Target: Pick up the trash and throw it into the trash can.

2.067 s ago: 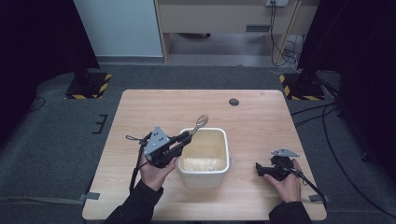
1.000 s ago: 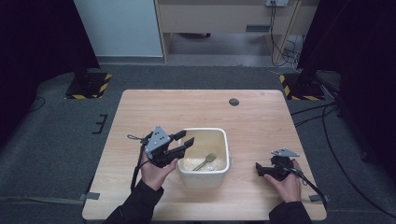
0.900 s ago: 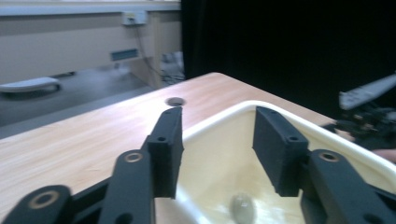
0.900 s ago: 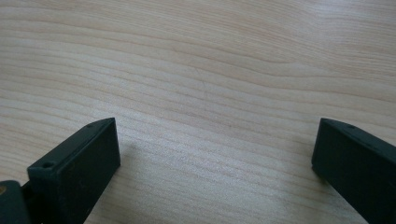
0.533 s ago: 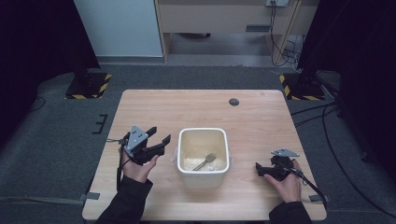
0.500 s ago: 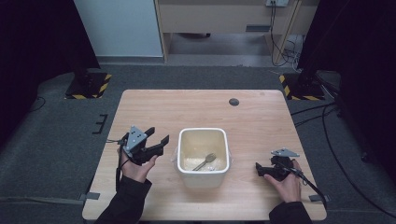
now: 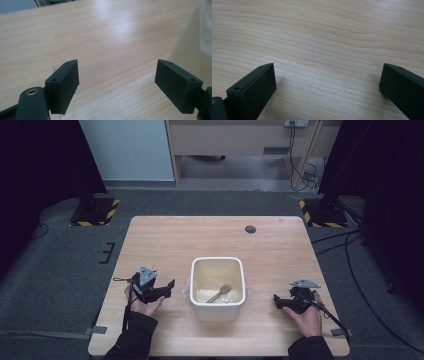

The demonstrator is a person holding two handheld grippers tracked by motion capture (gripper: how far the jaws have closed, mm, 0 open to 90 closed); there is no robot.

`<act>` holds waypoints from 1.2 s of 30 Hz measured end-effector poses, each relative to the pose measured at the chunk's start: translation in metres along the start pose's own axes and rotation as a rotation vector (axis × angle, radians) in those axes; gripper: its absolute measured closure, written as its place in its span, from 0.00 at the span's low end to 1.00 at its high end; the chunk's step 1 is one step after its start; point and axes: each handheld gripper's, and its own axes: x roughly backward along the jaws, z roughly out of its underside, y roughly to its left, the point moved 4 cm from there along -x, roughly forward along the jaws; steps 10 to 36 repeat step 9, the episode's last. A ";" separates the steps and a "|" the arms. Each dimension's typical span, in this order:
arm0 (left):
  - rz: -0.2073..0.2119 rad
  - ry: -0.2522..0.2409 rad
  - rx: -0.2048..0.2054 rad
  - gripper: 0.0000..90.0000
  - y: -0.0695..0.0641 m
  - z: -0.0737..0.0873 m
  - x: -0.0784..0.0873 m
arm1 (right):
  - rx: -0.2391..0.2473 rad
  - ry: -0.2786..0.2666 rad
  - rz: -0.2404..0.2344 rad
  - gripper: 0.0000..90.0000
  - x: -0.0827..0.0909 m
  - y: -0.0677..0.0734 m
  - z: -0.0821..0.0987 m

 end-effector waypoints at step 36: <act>-0.017 0.097 0.000 0.18 0.006 0.024 -0.005 | -0.003 0.000 -0.001 0.01 0.000 0.000 0.000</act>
